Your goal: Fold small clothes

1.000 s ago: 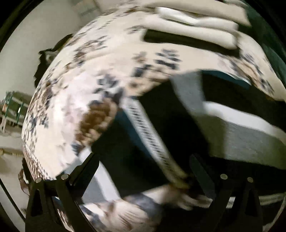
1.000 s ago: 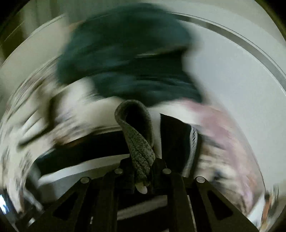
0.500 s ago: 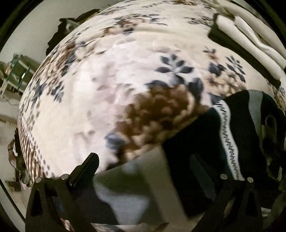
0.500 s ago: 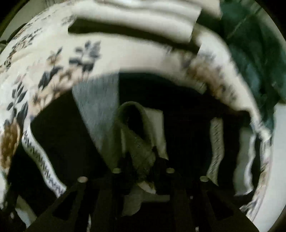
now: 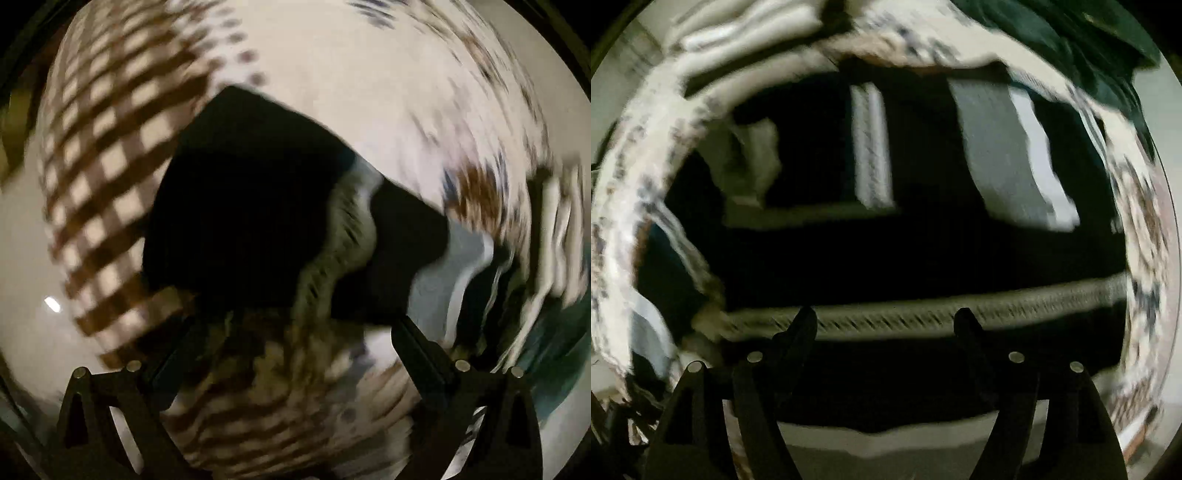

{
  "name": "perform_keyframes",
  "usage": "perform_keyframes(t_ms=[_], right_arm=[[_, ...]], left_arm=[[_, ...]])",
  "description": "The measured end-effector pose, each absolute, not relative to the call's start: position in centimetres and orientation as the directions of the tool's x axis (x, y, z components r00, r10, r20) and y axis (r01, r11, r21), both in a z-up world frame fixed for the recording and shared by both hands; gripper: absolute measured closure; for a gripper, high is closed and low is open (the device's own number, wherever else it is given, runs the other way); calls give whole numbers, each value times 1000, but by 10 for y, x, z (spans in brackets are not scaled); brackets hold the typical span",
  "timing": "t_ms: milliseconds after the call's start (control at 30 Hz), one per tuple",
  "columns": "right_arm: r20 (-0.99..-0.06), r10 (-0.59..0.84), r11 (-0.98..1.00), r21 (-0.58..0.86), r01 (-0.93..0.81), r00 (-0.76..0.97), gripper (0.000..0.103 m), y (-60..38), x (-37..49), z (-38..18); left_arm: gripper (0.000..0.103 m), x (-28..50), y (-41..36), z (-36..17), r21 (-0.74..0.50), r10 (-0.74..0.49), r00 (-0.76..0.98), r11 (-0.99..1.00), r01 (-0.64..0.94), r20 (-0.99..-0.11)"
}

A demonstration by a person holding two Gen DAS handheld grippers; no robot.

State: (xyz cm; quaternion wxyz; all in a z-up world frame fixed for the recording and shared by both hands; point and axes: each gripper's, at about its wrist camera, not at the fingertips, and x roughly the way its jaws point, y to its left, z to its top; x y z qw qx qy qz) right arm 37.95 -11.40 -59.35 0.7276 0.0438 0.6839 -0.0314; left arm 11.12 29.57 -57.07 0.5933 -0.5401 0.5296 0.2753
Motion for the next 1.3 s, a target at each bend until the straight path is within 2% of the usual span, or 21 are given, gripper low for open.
perform_keyframes(t_ms=[67, 100, 167, 200, 233, 267, 367, 433, 533, 667, 700, 800, 900, 1033, 1133, 1200, 1300], right_arm=[[-999, 35, 985, 41, 167, 38, 25, -122, 372, -603], [-999, 38, 980, 44, 193, 33, 25, -126, 369, -607], [-999, 16, 974, 23, 224, 34, 25, -129, 367, -612], [-999, 0, 974, 9, 228, 40, 25, -129, 367, -613], [-999, -15, 974, -3, 225, 52, 25, -127, 367, -612], [-997, -38, 976, -24, 215, 60, 25, -125, 367, -612], [-979, -170, 976, -152, 156, 110, 25, -115, 367, -610], [-968, -204, 973, -184, 139, 143, 25, -115, 364, -609], [-968, -187, 975, -162, 154, 166, 25, -126, 363, -606], [-981, -109, 971, -70, 229, 160, 25, -165, 364, -603], [-983, -97, 968, -56, 246, 157, 25, -170, 372, -605], [-986, -58, 950, -7, 311, 155, 13, -210, 371, -604], [-986, -37, 928, 26, 371, 163, 13, -256, 359, -598], [-982, -43, 908, 38, 417, 184, 13, -323, 346, -592], [-984, -37, 889, 47, 455, 173, 13, -377, 339, -594], [-985, -39, 885, 44, 463, 169, 13, -399, 333, -596], [-985, -29, 897, 49, 440, 169, 13, -425, 326, -596]], left_arm=[[1, 105, 308, -581, -383, -227, 344, 160, -910, -911], [6, 101, 314, -584, -392, -205, 367, 97, -915, -907], [26, 88, 325, -581, -404, -135, 405, -36, -914, -904], [54, 85, 328, -576, -388, -100, 393, -66, -919, -914], [90, 82, 331, -571, -368, -66, 372, -69, -927, -926], [93, 82, 333, -565, -355, -26, 357, -48, -933, -934], [95, 98, 333, -531, -333, 86, 340, 89, -939, -936], [96, 117, 329, -505, -302, 158, 339, 218, -928, -927], [96, 147, 318, -459, -261, 250, 379, 401, -878, -891], [96, 217, 273, -398, -235, 282, 485, 612, -756, -828], [96, 242, 246, -381, -219, 270, 519, 682, -697, -811], [96, 294, 172, -356, -222, 178, 590, 811, -541, -787], [96, 351, 64, -352, -296, -24, 603, 887, -356, -797], [96, 399, -85, -355, -323, -190, 585, 937, -131, -788], [95, 420, -189, -375, -299, -272, 522, 954, 34, -808], [93, 433, -251, -404, -287, -320, 401, 947, 143, -858], [91, 439, -292, -434, -295, -341, 275, 935, 195, -899]])
